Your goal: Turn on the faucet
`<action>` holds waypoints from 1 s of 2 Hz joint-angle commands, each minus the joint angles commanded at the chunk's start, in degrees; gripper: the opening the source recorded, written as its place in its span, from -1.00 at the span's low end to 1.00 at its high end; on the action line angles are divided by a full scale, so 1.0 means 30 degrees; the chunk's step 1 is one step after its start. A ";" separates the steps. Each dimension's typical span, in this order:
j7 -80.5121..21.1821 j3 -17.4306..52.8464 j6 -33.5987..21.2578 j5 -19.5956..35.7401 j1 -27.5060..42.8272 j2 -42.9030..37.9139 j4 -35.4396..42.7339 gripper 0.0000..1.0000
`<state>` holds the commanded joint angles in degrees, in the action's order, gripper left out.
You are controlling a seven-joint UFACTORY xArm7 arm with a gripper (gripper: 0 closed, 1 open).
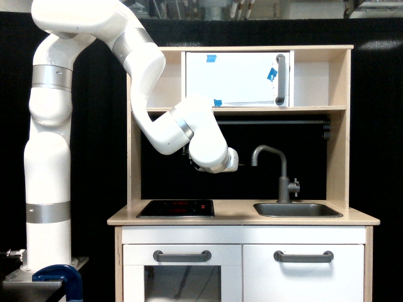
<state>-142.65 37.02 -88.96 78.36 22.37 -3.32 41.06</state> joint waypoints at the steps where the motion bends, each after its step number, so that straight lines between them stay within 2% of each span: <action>1: 0.1192 -0.2526 0.2275 0.2358 0.0913 0.0379 0.0517 1.00; 2: 0.1908 -0.4305 0.3774 0.3834 0.1346 0.0423 0.1115 1.00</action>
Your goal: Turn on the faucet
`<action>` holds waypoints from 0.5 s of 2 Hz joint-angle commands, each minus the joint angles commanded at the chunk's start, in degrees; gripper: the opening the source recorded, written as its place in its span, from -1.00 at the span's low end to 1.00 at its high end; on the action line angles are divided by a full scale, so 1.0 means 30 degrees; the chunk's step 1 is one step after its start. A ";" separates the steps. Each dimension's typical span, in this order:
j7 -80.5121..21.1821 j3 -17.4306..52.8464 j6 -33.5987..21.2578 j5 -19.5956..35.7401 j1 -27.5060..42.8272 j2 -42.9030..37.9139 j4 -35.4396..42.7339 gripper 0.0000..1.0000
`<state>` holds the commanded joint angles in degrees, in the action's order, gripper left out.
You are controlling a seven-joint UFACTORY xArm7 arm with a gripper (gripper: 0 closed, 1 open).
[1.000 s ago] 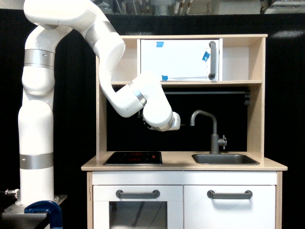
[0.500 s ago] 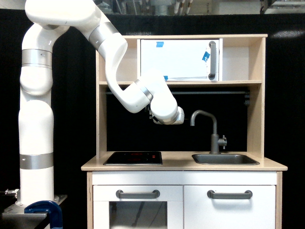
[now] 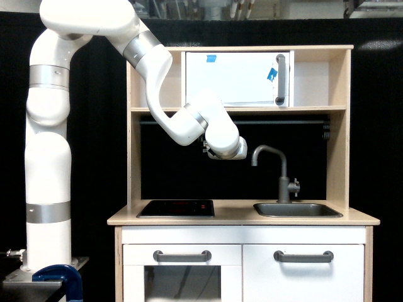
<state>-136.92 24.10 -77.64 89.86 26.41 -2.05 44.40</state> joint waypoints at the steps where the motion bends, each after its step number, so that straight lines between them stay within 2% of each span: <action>1: -0.0450 -0.1555 0.0675 0.1709 0.0056 -0.1828 0.1288 1.00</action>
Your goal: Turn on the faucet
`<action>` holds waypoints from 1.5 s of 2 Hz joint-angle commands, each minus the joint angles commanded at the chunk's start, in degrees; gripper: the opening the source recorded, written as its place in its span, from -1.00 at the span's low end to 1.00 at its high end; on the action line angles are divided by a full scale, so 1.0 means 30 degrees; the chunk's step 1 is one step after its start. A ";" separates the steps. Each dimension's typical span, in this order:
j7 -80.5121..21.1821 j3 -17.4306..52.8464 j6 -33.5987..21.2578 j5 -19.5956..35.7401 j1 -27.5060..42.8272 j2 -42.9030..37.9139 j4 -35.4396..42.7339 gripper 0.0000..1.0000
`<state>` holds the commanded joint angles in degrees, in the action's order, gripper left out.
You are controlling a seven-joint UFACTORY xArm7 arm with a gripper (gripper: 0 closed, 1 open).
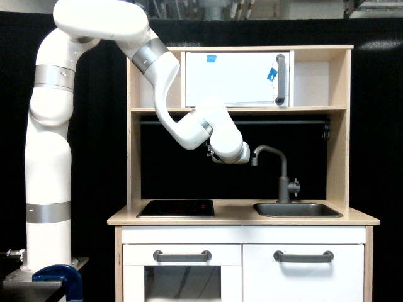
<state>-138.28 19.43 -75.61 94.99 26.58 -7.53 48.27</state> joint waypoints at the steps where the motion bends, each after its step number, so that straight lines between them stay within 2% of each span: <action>1: 0.1088 -0.1789 0.1727 0.1290 0.0461 -0.0640 0.1838 1.00; 2: 0.0473 -0.3315 0.2907 0.2761 0.0695 -0.1867 0.2695 1.00; 3: 0.0542 -0.3906 0.3442 0.3089 0.0721 -0.1972 0.2986 1.00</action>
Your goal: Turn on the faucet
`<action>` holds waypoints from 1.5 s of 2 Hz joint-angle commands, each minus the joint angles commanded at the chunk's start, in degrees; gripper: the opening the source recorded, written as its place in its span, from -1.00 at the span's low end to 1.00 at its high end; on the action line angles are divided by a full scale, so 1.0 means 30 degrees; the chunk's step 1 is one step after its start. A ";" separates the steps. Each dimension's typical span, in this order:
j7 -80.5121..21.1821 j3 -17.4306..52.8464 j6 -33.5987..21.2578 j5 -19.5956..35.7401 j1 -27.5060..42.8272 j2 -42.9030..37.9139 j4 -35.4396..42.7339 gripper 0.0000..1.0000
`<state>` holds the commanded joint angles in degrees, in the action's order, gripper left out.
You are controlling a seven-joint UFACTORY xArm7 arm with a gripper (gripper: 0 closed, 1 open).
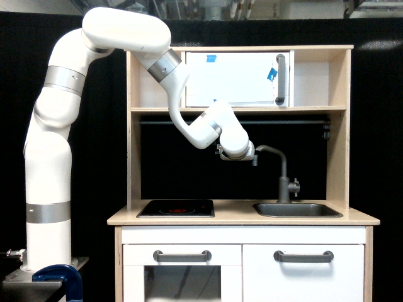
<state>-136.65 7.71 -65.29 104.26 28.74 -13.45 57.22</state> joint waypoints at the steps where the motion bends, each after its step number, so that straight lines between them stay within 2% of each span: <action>1: 0.0016 -0.0123 -0.0101 -0.0070 -0.0250 -0.0460 0.0453 1.00; 2: 0.0203 -0.0401 -0.0438 -0.0427 -0.1019 -0.1752 0.1850 1.00; 3: 0.0615 -0.0461 -0.1082 -0.1320 -0.2100 -0.1814 0.2194 1.00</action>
<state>-134.80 6.33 -68.53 100.30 22.44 -18.89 63.81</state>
